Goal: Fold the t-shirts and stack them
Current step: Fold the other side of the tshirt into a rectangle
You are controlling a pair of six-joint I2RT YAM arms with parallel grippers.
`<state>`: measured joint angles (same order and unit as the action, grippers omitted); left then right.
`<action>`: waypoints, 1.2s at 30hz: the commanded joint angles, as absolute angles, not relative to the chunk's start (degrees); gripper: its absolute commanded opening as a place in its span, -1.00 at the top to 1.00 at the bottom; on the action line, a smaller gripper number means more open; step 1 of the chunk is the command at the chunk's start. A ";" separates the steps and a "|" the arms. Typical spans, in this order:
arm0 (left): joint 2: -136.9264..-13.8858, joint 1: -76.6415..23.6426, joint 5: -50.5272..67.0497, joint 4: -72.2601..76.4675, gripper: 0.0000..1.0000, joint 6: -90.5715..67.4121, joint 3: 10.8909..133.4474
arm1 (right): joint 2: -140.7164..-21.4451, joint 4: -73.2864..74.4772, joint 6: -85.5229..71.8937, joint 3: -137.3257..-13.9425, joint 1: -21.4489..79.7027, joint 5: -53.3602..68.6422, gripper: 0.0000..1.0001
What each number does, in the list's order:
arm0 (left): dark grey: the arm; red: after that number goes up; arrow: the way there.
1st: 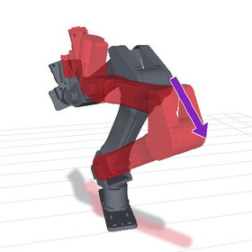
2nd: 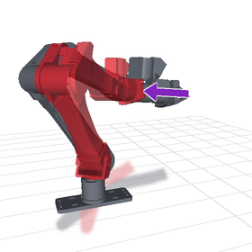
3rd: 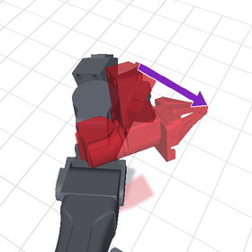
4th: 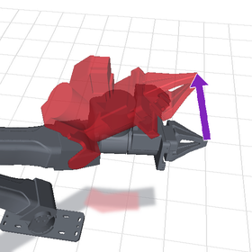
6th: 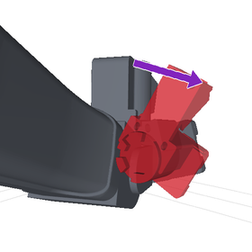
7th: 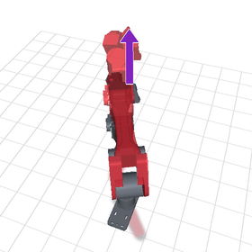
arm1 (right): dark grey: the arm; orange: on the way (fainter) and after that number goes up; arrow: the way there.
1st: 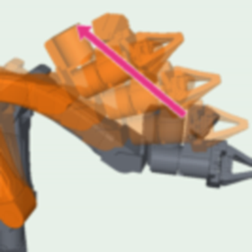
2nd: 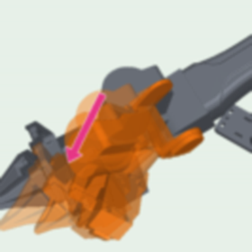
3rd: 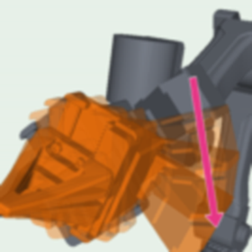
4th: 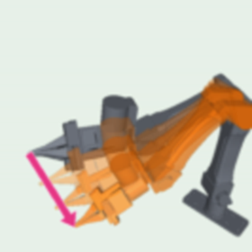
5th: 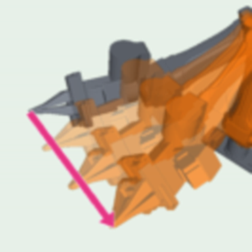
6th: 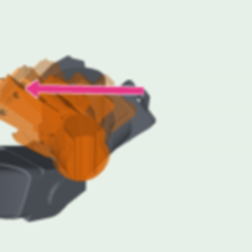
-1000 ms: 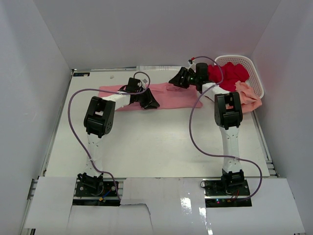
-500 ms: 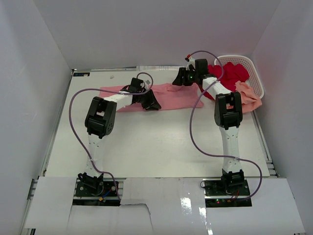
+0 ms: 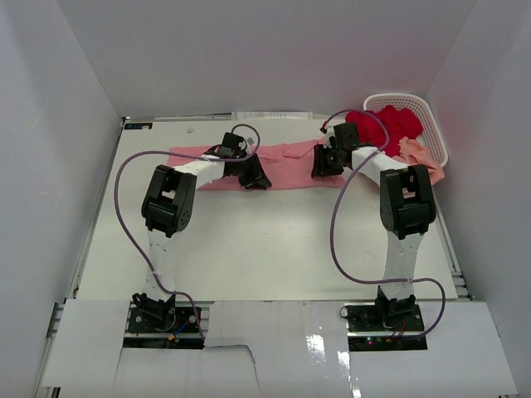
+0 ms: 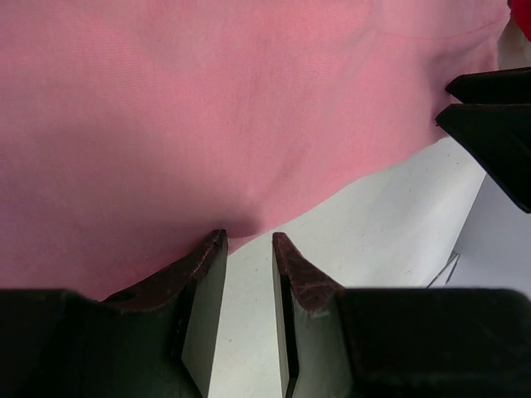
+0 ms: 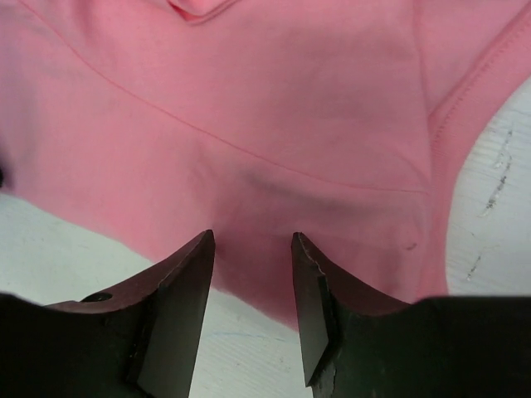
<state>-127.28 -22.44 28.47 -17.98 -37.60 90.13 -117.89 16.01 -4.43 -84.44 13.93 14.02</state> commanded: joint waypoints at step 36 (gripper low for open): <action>-111.97 -24.43 25.14 -20.74 0.19 -33.84 72.25 | -98.87 26.81 -7.66 -73.37 25.66 -8.00 -0.11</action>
<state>-114.85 -23.88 26.37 -18.83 -35.40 73.01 -100.09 28.84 -10.55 -67.24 25.63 -7.94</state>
